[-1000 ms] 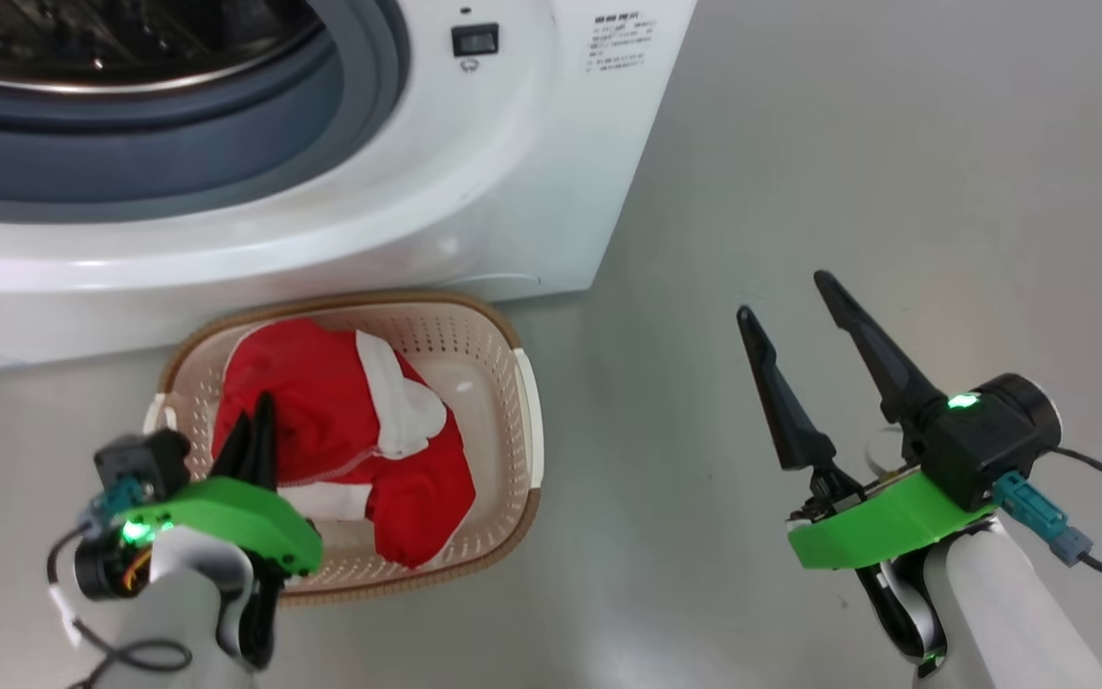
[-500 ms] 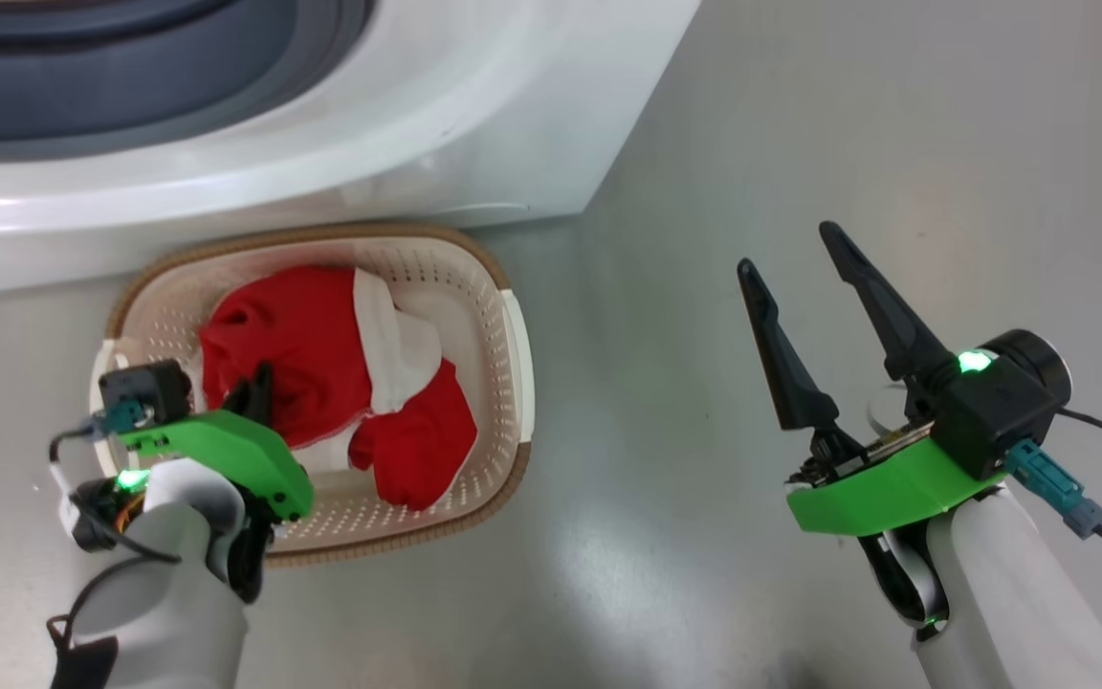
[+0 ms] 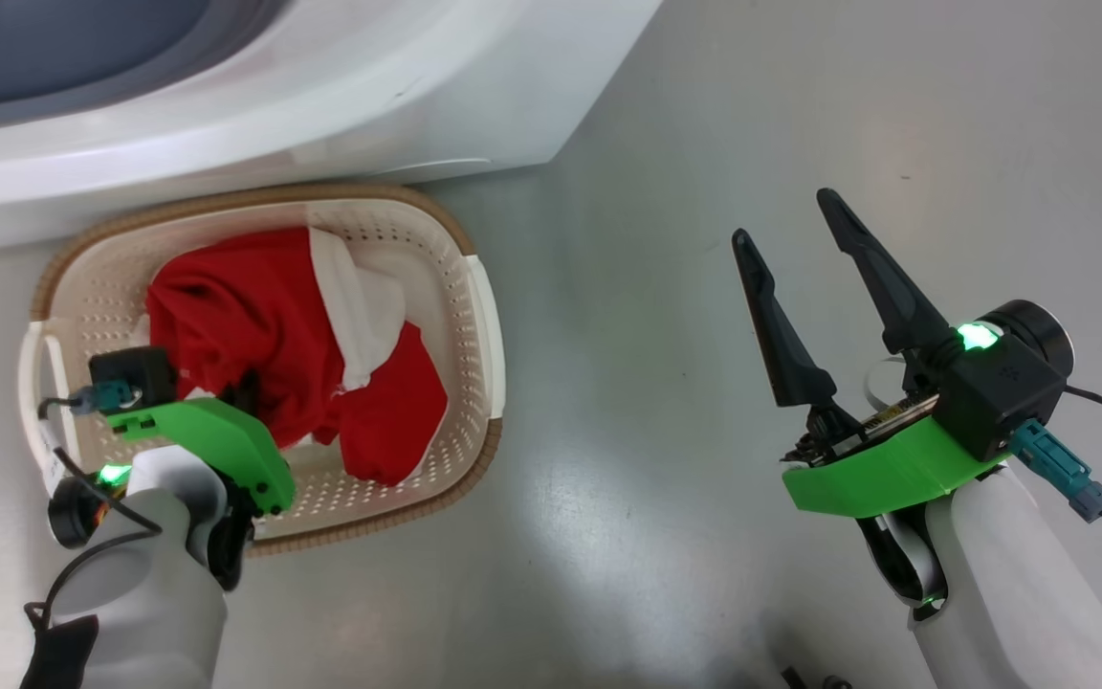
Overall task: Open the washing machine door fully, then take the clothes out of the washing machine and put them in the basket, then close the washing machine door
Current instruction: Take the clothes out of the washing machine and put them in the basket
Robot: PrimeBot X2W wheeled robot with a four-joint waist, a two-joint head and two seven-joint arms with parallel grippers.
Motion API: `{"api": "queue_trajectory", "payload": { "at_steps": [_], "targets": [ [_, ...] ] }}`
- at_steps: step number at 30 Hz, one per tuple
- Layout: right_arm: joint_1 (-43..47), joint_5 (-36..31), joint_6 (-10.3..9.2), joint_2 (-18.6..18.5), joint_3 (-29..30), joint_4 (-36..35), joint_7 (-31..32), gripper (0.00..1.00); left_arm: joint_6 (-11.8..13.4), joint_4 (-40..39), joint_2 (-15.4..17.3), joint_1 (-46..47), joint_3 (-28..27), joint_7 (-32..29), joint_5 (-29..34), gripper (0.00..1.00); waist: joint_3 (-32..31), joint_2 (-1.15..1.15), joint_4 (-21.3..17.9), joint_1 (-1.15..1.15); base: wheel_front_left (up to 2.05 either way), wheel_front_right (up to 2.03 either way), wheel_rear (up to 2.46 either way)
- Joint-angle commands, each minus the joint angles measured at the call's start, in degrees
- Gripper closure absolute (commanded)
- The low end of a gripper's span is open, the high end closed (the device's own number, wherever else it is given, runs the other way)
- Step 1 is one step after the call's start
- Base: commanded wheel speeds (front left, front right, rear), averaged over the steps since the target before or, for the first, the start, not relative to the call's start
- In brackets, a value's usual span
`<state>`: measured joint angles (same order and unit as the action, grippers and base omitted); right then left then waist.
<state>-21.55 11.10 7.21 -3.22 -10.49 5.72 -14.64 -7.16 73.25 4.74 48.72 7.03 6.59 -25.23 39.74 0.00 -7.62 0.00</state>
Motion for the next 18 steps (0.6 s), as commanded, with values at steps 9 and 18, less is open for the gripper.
{"api": "queue_trajectory", "payload": {
  "at_steps": [9, 18],
  "targets": [
    [0.72, 0.65, 0.28, 0.34, -0.62, -0.6, -0.36, 0.0, -0.2, 0.22, 2.58, -0.54, -0.5, 3.4, -0.43, 0.0, -0.49, 0.0, -0.46, 0.0, 0.0, 0.0, 0.0],
    [1.4, 0.03, 0.28, 0.34, 0.38, 0.07, -0.36, 0.0, -0.28, -0.31, 2.48, -2.23, 0.33, 7.34, -0.85, 0.0, -4.48, 0.0, -0.12, 0.0, 0.0, 0.0, 0.0]
  ]
}}
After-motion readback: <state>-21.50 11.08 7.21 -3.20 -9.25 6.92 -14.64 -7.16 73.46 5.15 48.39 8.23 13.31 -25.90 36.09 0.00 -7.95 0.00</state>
